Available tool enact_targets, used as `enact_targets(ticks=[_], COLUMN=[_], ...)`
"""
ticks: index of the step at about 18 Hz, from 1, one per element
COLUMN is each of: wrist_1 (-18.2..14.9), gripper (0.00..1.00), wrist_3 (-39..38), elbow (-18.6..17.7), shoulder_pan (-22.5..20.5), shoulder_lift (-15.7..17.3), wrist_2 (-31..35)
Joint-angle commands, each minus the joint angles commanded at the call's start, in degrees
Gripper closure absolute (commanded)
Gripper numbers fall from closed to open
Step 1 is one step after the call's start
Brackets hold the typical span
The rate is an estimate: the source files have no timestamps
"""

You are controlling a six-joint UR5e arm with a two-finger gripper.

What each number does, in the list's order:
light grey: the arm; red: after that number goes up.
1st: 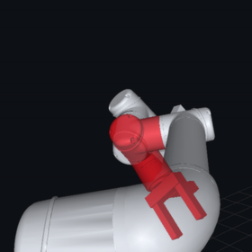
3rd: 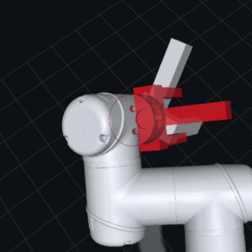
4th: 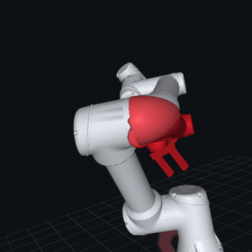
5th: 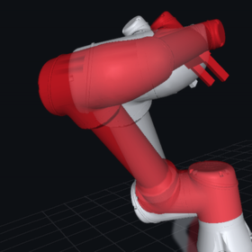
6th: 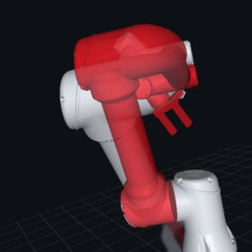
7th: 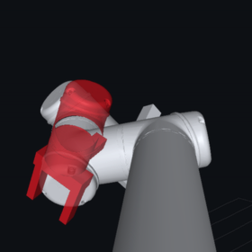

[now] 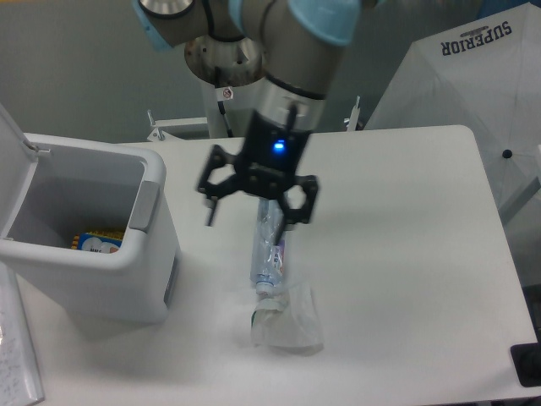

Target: Open the trash can

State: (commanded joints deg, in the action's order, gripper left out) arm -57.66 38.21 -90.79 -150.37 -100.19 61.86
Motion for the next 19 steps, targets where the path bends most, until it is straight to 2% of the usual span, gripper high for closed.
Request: enact_targets(ticks=[2, 5, 8, 12, 19], wrist_1=[0.0, 0.1, 0.0, 0.0, -1.3], gripper=[0.0, 0.0, 0.0, 0.0, 0.0], wrist_3=[3.5, 7.2, 13.2, 20.8, 31.3], elbow=[0.4, 0.9, 3.2, 5.4, 6.0], shoulder_pan=[-1.2, -1.3, -1.4, -3.0, -3.9], shoulder_lift=[-1.6, -4.4, -8.7, -12.1, -12.8], wrist_2=[2.4, 10.0, 16.7, 19.1, 24.1])
